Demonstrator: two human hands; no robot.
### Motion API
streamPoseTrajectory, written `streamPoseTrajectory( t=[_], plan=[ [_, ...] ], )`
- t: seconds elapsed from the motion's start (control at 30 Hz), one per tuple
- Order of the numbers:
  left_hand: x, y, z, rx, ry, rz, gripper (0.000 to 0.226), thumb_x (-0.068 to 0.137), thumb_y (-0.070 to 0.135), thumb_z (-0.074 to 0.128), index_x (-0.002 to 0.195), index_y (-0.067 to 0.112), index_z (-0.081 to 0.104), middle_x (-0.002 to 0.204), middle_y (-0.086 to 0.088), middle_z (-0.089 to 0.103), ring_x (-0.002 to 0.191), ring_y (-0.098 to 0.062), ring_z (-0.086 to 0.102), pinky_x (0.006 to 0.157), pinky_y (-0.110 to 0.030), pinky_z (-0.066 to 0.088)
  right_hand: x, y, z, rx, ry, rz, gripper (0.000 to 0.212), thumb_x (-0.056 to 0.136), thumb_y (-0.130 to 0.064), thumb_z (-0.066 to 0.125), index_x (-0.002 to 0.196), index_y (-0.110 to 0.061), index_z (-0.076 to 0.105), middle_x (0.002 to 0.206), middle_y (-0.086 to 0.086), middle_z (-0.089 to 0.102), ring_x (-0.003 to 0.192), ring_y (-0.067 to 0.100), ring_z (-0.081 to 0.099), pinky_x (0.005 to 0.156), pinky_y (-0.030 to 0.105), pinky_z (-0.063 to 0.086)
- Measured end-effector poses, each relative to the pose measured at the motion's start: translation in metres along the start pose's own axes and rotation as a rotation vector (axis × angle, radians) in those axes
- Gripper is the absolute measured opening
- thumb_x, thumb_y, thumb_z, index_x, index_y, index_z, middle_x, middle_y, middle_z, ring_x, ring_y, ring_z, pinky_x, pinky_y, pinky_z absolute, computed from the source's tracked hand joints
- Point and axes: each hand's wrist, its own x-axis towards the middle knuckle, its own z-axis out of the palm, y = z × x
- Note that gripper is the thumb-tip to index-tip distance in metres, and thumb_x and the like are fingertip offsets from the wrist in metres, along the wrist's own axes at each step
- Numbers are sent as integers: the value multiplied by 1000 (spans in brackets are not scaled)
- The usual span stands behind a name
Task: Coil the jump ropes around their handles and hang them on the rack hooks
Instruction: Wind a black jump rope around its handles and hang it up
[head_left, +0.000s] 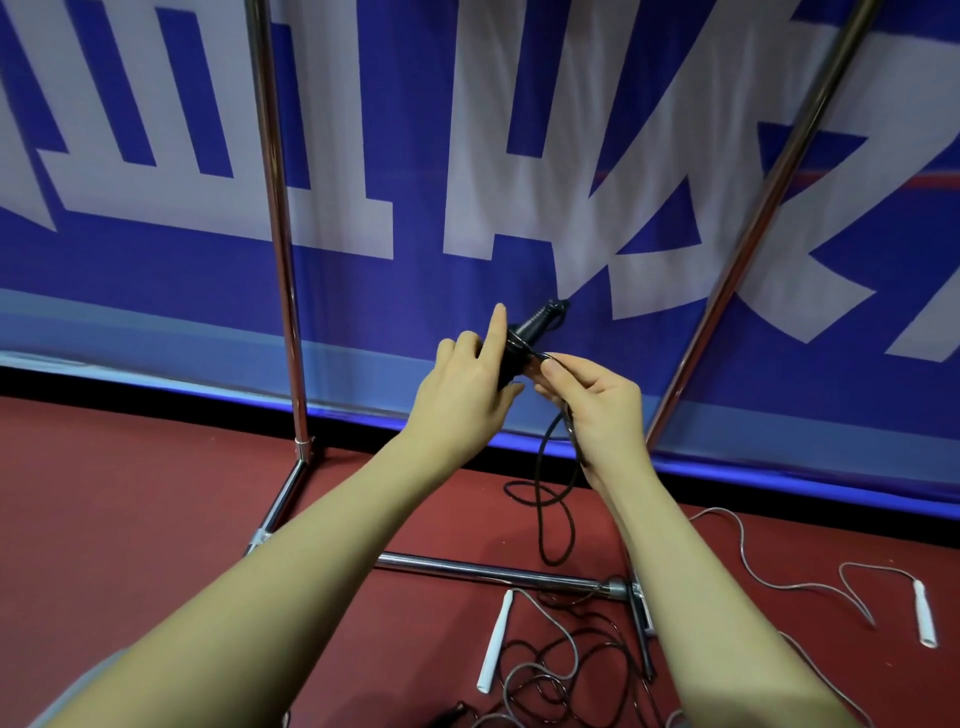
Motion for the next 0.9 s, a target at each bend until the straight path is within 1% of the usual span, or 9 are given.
streamPoseTrajectory(
  t=[0.17,0.27,0.37,0.47,0.53,0.6,0.67,0.8,0.9],
  plan=[
    [-3,-1,-6,-383,61,73,48,94,15,59,136,9,38,118,-8,56,104,-27,48,85,-43,44,1,-6,-4,-53,-19,23,6,90,-10,64,87,-13,68,75,1,72,68,14,67,71,26,54],
    [-2,-6,-8,-503,-6,97,42,95,15,58,133,8,40,124,-5,57,108,-22,53,89,-29,42,1,-7,-7,19,-122,144,14,94,-14,59,105,-6,58,64,3,62,49,13,50,59,28,43],
    [0,-7,-9,-563,-70,127,47,97,14,55,140,10,39,126,-1,56,103,-12,53,91,-21,39,3,-7,-12,44,-217,129,20,97,-13,53,116,-10,61,55,-5,40,48,8,31,51,24,26],
    [0,-7,-6,-480,-80,205,51,100,16,48,148,10,32,130,-7,50,107,-20,54,94,-32,43,1,-6,-12,83,-155,108,15,94,-9,56,99,-13,70,56,-2,30,47,7,28,50,21,24],
    [1,-6,-3,-250,0,251,51,101,24,40,149,11,30,126,-11,49,93,-29,55,78,-41,48,0,-5,-9,98,-99,108,15,92,-9,59,94,-16,72,55,1,34,45,6,30,50,21,27],
    [1,-3,-4,-64,75,267,58,97,35,29,149,11,31,119,-14,51,79,-32,53,62,-40,45,-1,-6,-7,110,-82,96,14,92,-9,60,93,-16,73,56,4,37,44,6,30,51,22,28],
    [2,-3,-6,-12,108,284,63,94,40,29,149,9,32,112,-15,52,72,-30,53,55,-34,37,0,-7,-7,106,-75,79,13,91,-9,61,93,-14,73,55,5,38,44,7,30,50,21,28],
    [3,-6,-4,57,99,270,70,92,39,61,147,7,34,104,-15,54,68,-31,57,53,-30,31,0,-5,-7,62,-69,64,14,90,-11,64,78,-11,73,52,3,37,49,10,29,53,25,27],
    [5,-5,-8,-81,2,164,63,96,41,53,150,20,27,116,-7,53,88,-30,60,68,-37,45,2,-2,-8,58,-49,65,22,88,-11,65,70,-15,76,54,3,36,53,13,29,53,24,27]
  ],
)
